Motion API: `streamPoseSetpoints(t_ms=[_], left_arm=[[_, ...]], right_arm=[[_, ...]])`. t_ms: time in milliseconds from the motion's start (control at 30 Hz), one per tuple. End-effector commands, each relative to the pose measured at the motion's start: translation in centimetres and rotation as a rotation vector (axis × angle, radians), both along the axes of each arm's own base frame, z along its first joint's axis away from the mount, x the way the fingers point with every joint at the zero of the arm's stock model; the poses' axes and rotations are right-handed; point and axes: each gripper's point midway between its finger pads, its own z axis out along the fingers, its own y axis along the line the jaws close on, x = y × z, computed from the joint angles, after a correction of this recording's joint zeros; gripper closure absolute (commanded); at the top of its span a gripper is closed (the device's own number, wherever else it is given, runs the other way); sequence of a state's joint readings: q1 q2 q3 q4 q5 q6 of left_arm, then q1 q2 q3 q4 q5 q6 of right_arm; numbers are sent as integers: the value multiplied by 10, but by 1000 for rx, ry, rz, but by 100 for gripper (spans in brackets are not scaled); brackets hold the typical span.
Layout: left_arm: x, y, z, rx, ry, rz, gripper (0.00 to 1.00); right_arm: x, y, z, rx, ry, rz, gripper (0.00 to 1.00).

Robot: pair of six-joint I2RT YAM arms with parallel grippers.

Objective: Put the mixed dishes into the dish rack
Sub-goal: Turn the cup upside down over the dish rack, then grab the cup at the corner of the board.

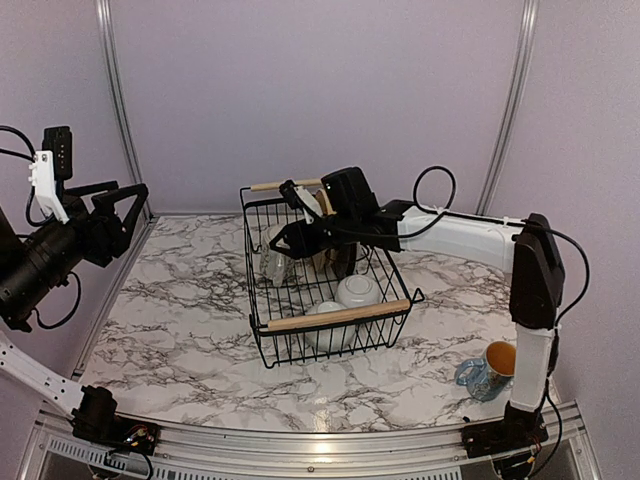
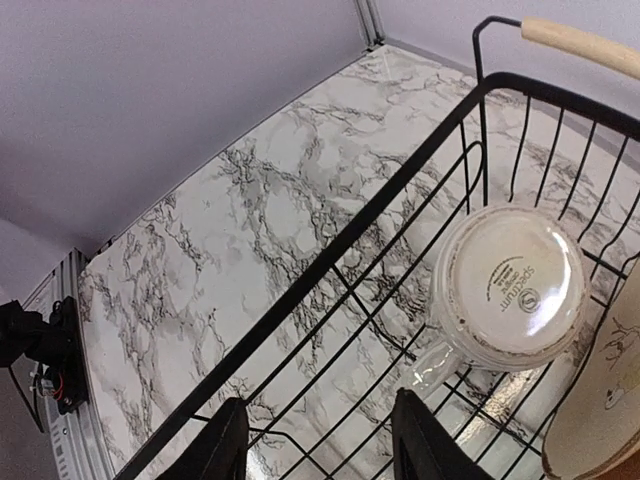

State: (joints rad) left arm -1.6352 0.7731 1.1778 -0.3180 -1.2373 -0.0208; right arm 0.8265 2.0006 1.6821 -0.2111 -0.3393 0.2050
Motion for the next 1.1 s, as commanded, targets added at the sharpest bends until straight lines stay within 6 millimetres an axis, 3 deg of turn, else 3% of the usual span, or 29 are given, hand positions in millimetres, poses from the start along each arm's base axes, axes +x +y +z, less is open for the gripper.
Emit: streamPoseSetpoints(t_ms=[0,133,200,367,500,600,700,867,1067], left_arm=[[4,-10,-4,69,10,41,35],[17,-30,-5,113,65,46,37],[31,-46,-15,151,125,37,39],[63,-84,-46,250,255,23,42],[93,-106,-77,239,413,-7,50],[109,-129,-108,242,534,-67,54],[122,-151,-132,257,619,-110,55],[140,-180,-149,306,646,-129,55],[144,-218,-150,291,633,-245,53]], right_arm=[[-17,-5,58,73,-108,66,53],[-28,-20,76,76,-155,116,52],[-24,-40,87,85,-176,90,52],[7,-116,115,102,-238,-26,50],[26,-186,116,67,-261,-148,49],[27,-233,109,68,-244,-219,48],[21,-269,94,63,-219,-268,46],[14,-331,81,-50,-261,-366,44],[-41,-365,20,-420,-232,-134,40]])
